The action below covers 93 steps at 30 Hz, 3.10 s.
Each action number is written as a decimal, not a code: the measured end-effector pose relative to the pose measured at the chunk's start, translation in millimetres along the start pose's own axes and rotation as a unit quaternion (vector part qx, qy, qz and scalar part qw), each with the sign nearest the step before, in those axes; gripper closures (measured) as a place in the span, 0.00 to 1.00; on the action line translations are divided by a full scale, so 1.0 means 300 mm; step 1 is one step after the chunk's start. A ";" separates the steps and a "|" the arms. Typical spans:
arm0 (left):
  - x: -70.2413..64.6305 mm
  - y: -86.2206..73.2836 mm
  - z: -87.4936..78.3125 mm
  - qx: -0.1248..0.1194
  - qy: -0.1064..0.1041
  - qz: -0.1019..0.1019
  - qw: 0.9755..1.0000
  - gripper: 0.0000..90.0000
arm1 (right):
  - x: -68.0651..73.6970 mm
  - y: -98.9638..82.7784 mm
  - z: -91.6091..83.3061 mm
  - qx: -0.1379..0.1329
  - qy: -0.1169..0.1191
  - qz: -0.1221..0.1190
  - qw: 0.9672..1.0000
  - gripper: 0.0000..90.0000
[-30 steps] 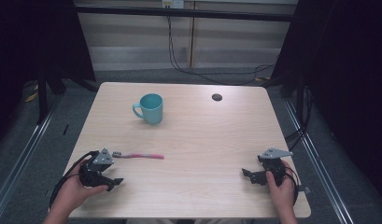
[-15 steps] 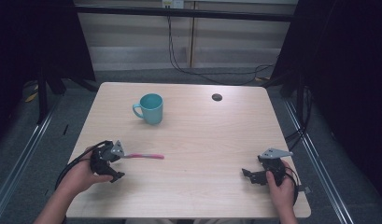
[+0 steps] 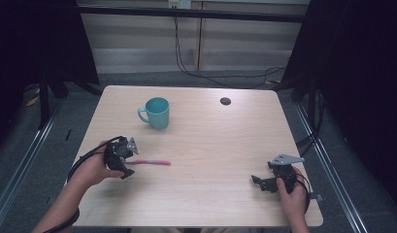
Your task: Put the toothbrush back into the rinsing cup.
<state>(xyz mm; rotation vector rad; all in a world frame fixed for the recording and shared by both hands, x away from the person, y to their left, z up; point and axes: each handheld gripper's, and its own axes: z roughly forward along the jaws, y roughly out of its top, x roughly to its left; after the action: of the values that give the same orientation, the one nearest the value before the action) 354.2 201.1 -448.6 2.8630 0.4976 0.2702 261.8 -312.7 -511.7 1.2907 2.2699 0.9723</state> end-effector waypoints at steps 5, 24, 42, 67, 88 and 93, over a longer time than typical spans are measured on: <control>0.008 0.041 0.003 0.004 0.003 0.011 1.000 0.33 | 0.000 0.000 0.000 0.000 0.000 0.000 1.000 0.11; 0.045 0.096 0.048 0.028 -0.003 0.053 0.998 0.47 | 0.000 0.001 0.000 0.001 0.000 0.000 1.000 0.11; 0.051 0.097 0.082 0.024 -0.020 0.052 0.998 0.71 | -0.002 0.002 0.002 -0.001 0.000 -0.003 1.000 0.11; 0.058 0.093 0.095 0.028 -0.045 0.014 0.998 0.89 | -0.002 0.002 0.002 -0.001 0.000 -0.003 1.000 0.11; 0.037 0.157 0.014 0.010 -0.059 -0.020 0.998 0.89 | -0.001 0.002 0.003 0.000 -0.002 -0.005 1.000 0.10; 0.029 0.164 -0.006 0.015 -0.058 -0.026 0.998 0.89 | -0.001 0.002 0.004 -0.001 -0.001 -0.006 1.000 0.10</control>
<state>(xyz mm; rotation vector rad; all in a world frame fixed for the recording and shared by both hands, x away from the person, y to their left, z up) 377.2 159.4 -433.4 2.8678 0.5574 0.0869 263.1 -312.3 -512.1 1.2748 2.2722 0.9668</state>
